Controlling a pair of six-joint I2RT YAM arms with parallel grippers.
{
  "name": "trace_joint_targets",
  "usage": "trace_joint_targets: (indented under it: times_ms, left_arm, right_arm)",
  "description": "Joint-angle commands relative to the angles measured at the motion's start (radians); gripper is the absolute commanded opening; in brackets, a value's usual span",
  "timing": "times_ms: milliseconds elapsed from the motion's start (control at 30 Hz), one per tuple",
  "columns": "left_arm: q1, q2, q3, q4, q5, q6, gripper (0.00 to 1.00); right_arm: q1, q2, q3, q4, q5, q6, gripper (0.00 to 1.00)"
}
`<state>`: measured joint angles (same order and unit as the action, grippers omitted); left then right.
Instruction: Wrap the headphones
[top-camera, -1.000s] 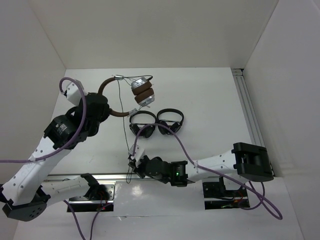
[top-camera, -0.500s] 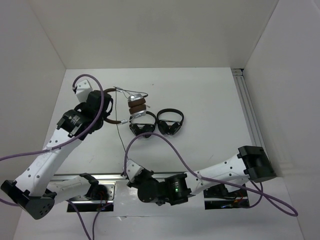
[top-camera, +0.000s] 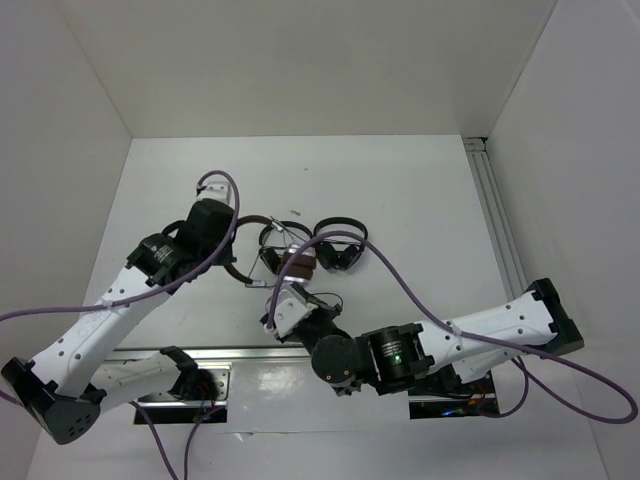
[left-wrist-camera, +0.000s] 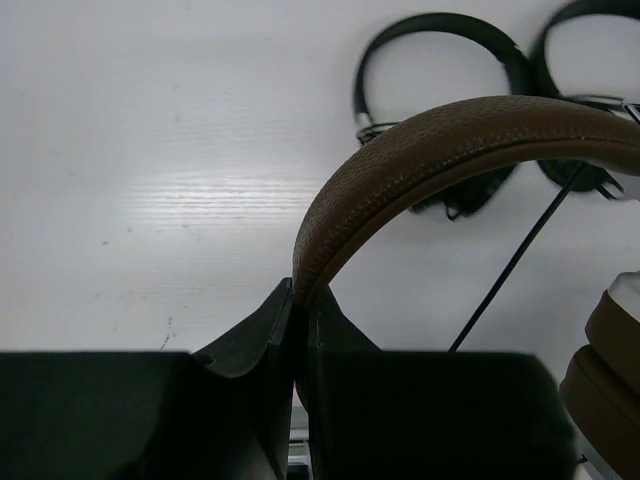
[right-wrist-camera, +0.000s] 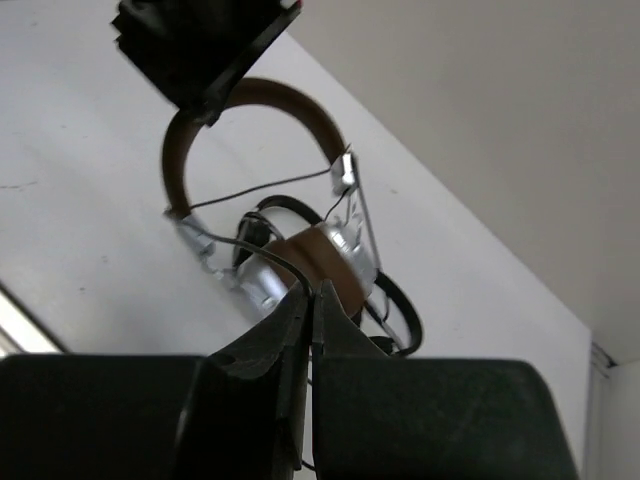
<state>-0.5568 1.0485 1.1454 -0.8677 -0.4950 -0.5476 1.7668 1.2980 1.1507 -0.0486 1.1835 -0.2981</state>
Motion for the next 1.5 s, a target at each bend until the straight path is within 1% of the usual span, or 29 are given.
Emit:
trace_joint_targets:
  times_ms: [0, 33, 100, 233, 333, 467, 500, 567, 600, 633, 700, 733, 767, 800, 833, 867, 933, 967, 1000, 1033, 1067, 1133, 1167, 1200, 1233, 1300, 1400, 1467]
  left_arm:
    - [-0.053, -0.057, -0.01, 0.072, 0.081, 0.118, 0.0]
    - [-0.067, -0.068, -0.019, 0.072, 0.107, 0.129, 0.0]
    - [-0.11, -0.079, -0.019, 0.047, 0.119, 0.138, 0.0]
    - [-0.187, -0.088, -0.019, -0.013, 0.053, 0.12, 0.0]
    - [-0.216, -0.097, -0.019, -0.022, 0.053, 0.11, 0.0]
    - [-0.236, -0.097, -0.019, -0.042, 0.053, 0.1, 0.0]
    - [-0.261, -0.097, -0.019, -0.042, 0.064, 0.112, 0.0]
    - [-0.278, -0.097, -0.009, -0.042, 0.076, 0.121, 0.0]
    - [-0.299, -0.097, 0.0, -0.06, 0.059, 0.121, 0.0]
    - [-0.299, -0.097, 0.001, -0.071, 0.008, 0.109, 0.0]
    - [-0.311, -0.067, 0.026, -0.115, -0.069, 0.046, 0.0]
    - [-0.311, -0.056, 0.036, -0.158, -0.101, 0.028, 0.0]
    - [-0.311, -0.044, 0.048, -0.186, -0.161, 0.0, 0.0]
    - [-0.311, -0.022, 0.06, -0.204, -0.171, -0.02, 0.0]
    - [-0.311, -0.013, 0.069, -0.205, -0.183, -0.02, 0.0]
    - [-0.311, 0.002, 0.082, -0.249, -0.233, -0.04, 0.0]
    - [-0.311, 0.036, 0.102, -0.261, -0.246, -0.054, 0.0]
    - [-0.311, 0.047, 0.102, -0.261, -0.282, -0.066, 0.0]
    - [-0.311, 0.063, 0.118, -0.318, -0.307, -0.124, 0.0]
    - [-0.311, 0.08, 0.14, -0.342, -0.33, -0.152, 0.0]
    - [-0.311, 0.109, 0.14, -0.365, -0.35, -0.178, 0.0]
    - [-0.311, 0.12, 0.152, -0.364, -0.35, -0.18, 0.0]
    - [-0.311, 0.142, 0.152, -0.364, -0.35, -0.179, 0.0]
    - [-0.311, 0.142, 0.152, -0.364, -0.35, -0.179, 0.0]
    - [-0.311, 0.154, 0.152, -0.355, -0.34, -0.166, 0.0]
    - [-0.311, 0.154, 0.143, -0.341, -0.33, -0.147, 0.0]
    - [-0.311, 0.154, 0.143, -0.326, -0.332, -0.166, 0.0]
    - [-0.311, 0.163, 0.154, -0.364, -0.368, -0.205, 0.0]
  right_arm:
    - [-0.029, -0.063, 0.078, 0.091, 0.097, -0.186, 0.0]
    - [-0.056, -0.075, 0.078, 0.117, 0.106, -0.228, 0.0]
    - [-0.087, -0.088, 0.078, 0.128, 0.107, -0.254, 0.0]
    - [-0.162, -0.12, 0.078, 0.128, 0.096, -0.265, 0.0]
    - [-0.236, -0.149, 0.078, 0.139, 0.053, -0.265, 0.0]
    - [-0.383, -0.149, 0.093, 0.153, -0.001, -0.277, 0.01]
    - [-0.406, -0.149, 0.104, 0.153, -0.027, -0.277, 0.01]
    - [-0.476, -0.131, 0.104, 0.179, -0.064, -0.315, 0.01]
    - [-0.496, -0.131, 0.115, 0.179, -0.077, -0.325, 0.01]
    - [-0.518, -0.118, 0.127, 0.168, -0.103, -0.325, 0.01]
    - [-0.576, -0.108, 0.182, -0.003, -0.169, -0.233, 0.01]
    - [-0.598, -0.108, 0.229, -0.045, -0.242, -0.199, 0.01]
    - [-0.622, -0.108, 0.23, -0.062, -0.271, -0.185, 0.01]
    - [-0.65, -0.108, 0.24, -0.062, -0.284, -0.185, 0.01]
    - [-0.65, -0.108, 0.241, -0.071, -0.301, -0.185, 0.01]
    - [-0.659, -0.108, 0.257, -0.091, -0.314, -0.197, 0.01]
    - [-0.668, -0.094, 0.29, -0.19, -0.355, -0.197, 0.0]
    - [-0.681, -0.085, 0.361, -0.277, -0.502, -0.187, 0.0]
    - [-0.71, -0.051, 0.406, -0.431, -0.577, -0.159, 0.0]
    - [-0.721, -0.036, 0.438, -0.459, -0.605, -0.147, 0.0]
    - [-0.721, -0.025, 0.455, -0.459, -0.557, -0.147, 0.0]
    - [-0.721, -0.025, 0.399, -0.314, -0.426, -0.191, 0.0]
    - [-0.721, -0.025, 0.33, -0.253, -0.307, -0.22, 0.0]
    - [-0.721, -0.037, 0.299, -0.121, -0.258, -0.283, 0.0]
    - [-0.721, -0.054, 0.24, -0.059, -0.221, -0.317, 0.0]
    - [-0.745, -0.077, 0.207, 0.033, -0.2, -0.36, 0.0]
    - [-0.78, -0.077, 0.198, 0.052, -0.191, -0.36, 0.0]
    - [-0.805, -0.077, 0.198, 0.052, -0.191, -0.33, 0.0]
